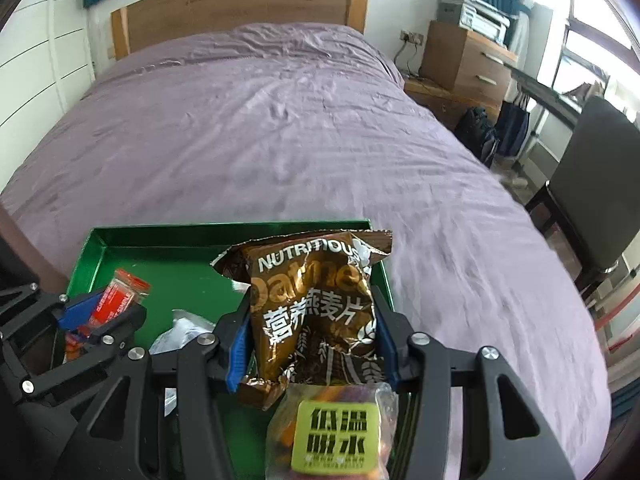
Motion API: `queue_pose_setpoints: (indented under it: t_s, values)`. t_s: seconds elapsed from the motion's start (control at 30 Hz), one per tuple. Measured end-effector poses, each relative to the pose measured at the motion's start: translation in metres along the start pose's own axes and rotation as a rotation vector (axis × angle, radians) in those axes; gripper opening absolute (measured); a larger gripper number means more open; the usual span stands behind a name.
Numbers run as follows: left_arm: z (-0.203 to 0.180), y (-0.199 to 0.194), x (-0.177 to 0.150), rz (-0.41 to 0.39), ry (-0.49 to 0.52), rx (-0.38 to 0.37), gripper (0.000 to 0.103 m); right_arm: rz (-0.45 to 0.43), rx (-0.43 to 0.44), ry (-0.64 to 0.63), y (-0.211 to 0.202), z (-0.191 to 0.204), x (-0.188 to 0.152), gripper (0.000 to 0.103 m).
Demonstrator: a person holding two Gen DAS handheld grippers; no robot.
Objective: Organize snacks
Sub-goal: 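Open both tools to drop the red candy and oat-cracker bag into the tray, then move both open tools back toward the last two snacks on the bed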
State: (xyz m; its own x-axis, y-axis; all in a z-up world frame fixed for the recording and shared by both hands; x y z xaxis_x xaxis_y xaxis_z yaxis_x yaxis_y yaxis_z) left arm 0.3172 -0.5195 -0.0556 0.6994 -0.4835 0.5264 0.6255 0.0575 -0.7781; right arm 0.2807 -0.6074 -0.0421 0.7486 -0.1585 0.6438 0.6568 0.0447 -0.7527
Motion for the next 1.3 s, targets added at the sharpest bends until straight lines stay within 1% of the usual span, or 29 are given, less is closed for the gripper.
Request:
queue_pose_setpoints:
  t_s: [0.1, 0.17, 0.23, 0.27, 0.37, 0.4, 0.43, 0.47, 0.5, 0.57, 0.63, 0.67, 0.7, 0.77, 1.0, 1.1, 1.23, 1.3]
  values:
    - [-0.003, 0.01, -0.003, 0.026, -0.003, -0.011, 0.019, 0.026, -0.001, -0.002, 0.015, -0.001, -0.002, 0.001]
    - [-0.006, 0.017, -0.006, 0.047, -0.002, -0.025, 0.019, 0.042, 0.014, 0.0, 0.024, -0.001, -0.004, 0.001]
    - [-0.009, 0.021, -0.008, 0.052, 0.006, -0.025, 0.02, 0.056, 0.03, -0.003, 0.031, -0.001, -0.008, 0.003]
    - [-0.011, 0.021, -0.01, 0.052, 0.01, -0.022, 0.02, 0.053, 0.033, -0.003, 0.032, -0.001, -0.01, 0.005]
    - [-0.013, 0.023, -0.012, 0.049, 0.017, -0.016, 0.022, 0.058, 0.044, 0.001, 0.035, -0.002, -0.012, 0.007]
    - [-0.013, 0.023, -0.012, 0.048, 0.014, -0.017, 0.023, 0.06, 0.043, -0.004, 0.035, -0.001, -0.012, 0.007]
    - [-0.013, 0.022, -0.013, 0.048, 0.011, -0.018, 0.029, 0.061, 0.042, -0.008, 0.036, -0.001, -0.012, 0.007]
    - [-0.015, 0.023, -0.012, 0.048, 0.01, -0.018, 0.038, 0.061, 0.043, -0.007, 0.035, -0.001, -0.012, 0.008]
    - [-0.015, 0.022, -0.012, 0.047, 0.007, -0.018, 0.04, 0.061, 0.041, -0.006, 0.035, 0.0, -0.012, 0.015]
    - [-0.014, 0.019, -0.013, 0.039, 0.005, -0.024, 0.042, 0.063, 0.034, -0.005, 0.034, 0.0, -0.013, 0.022]
    - [-0.015, 0.016, -0.014, 0.034, 0.012, -0.016, 0.044, 0.061, 0.04, -0.003, 0.032, 0.0, -0.013, 0.027]
    - [-0.016, 0.015, -0.014, 0.03, 0.013, -0.013, 0.047, 0.059, 0.039, -0.005, 0.03, 0.0, -0.013, 0.04]
    - [-0.015, 0.013, -0.015, 0.027, 0.01, -0.012, 0.047, 0.053, 0.035, -0.007, 0.026, 0.0, -0.013, 0.051]
    - [-0.014, 0.01, -0.015, 0.027, 0.003, 0.0, 0.051, 0.045, 0.043, 0.0, 0.021, -0.001, -0.012, 0.051]
    - [-0.01, -0.002, -0.019, 0.018, -0.011, 0.002, 0.054, -0.013, 0.05, 0.006, -0.012, -0.003, -0.009, 0.052]
    - [-0.006, -0.01, -0.021, 0.005, -0.032, 0.005, 0.056, -0.051, 0.048, 0.022, -0.032, -0.007, -0.009, 0.053]
    - [-0.003, -0.025, -0.026, -0.006, -0.053, -0.019, 0.056, -0.117, 0.058, 0.052, -0.068, -0.013, -0.012, 0.053]
    - [-0.001, -0.034, -0.03, -0.016, -0.068, -0.032, 0.056, -0.14, 0.061, 0.061, -0.084, -0.013, -0.016, 0.056]
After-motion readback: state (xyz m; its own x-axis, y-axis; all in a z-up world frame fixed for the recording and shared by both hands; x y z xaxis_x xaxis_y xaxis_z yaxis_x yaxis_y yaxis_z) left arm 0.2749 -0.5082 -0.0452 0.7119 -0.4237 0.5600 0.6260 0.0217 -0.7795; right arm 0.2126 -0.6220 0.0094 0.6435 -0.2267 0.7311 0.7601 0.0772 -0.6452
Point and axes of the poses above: each gripper's, at about its wrist camera, not at the fingertips, and y roughly the way its jaws point, z to its left, x to its top, the point moved 1 cm from there along y, roughly the way its jaws point, and after that the axes turned 13 degrees about x, right-handed, at the moved point
